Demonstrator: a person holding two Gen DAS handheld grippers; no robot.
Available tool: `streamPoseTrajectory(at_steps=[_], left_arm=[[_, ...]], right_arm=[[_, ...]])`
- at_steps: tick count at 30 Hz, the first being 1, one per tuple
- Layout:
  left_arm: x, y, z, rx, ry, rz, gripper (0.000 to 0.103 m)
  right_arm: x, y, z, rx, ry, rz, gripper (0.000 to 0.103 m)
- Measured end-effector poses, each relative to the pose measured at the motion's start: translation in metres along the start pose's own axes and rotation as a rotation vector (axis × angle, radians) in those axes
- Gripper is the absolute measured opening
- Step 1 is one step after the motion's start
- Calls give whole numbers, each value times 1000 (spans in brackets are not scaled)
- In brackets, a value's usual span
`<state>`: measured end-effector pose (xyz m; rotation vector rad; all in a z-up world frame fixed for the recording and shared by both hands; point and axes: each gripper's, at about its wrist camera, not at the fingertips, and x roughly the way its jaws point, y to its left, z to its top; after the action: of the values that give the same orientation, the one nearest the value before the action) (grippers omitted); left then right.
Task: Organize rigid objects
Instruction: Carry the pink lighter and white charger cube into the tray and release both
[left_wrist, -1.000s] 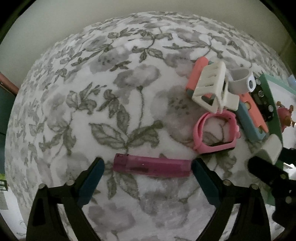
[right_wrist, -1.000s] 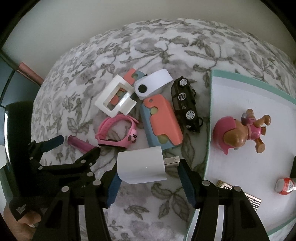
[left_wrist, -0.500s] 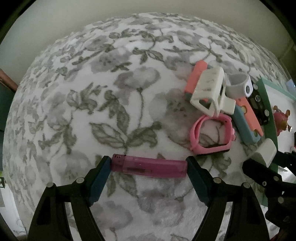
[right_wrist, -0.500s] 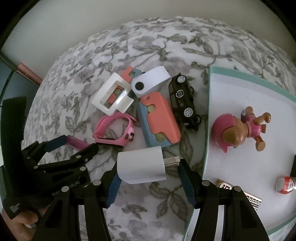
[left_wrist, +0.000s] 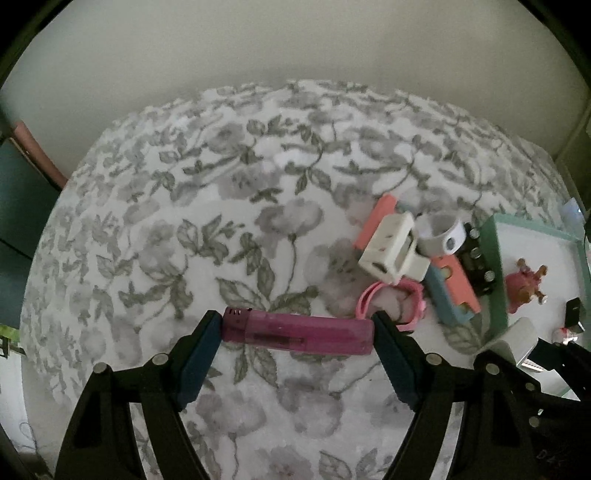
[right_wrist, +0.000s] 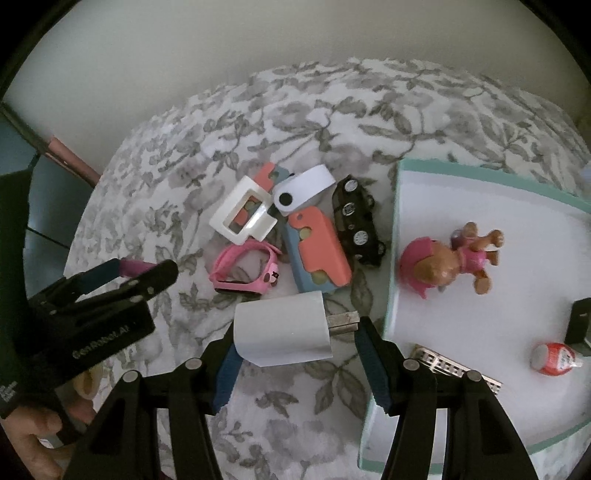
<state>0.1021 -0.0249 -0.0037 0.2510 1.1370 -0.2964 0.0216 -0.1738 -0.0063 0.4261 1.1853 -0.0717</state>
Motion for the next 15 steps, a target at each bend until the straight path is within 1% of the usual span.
streamPoseTrajectory(at_steps=[2, 6, 11, 15], left_arm=[[-6, -3, 2, 1, -17, -3, 82], [-20, -17, 4, 5, -43, -42, 82], [-29, -40, 0, 13, -44, -106, 82], [-34, -65, -5, 49, -41, -127, 82]], right_arm=[[-7, -4, -1, 8, -13, -10, 62], [-24, -19, -3, 49, -41, -44, 62], [-46, -49, -9, 153, -81, -54, 62], [-62, -75, -15, 229, -113, -76, 62]])
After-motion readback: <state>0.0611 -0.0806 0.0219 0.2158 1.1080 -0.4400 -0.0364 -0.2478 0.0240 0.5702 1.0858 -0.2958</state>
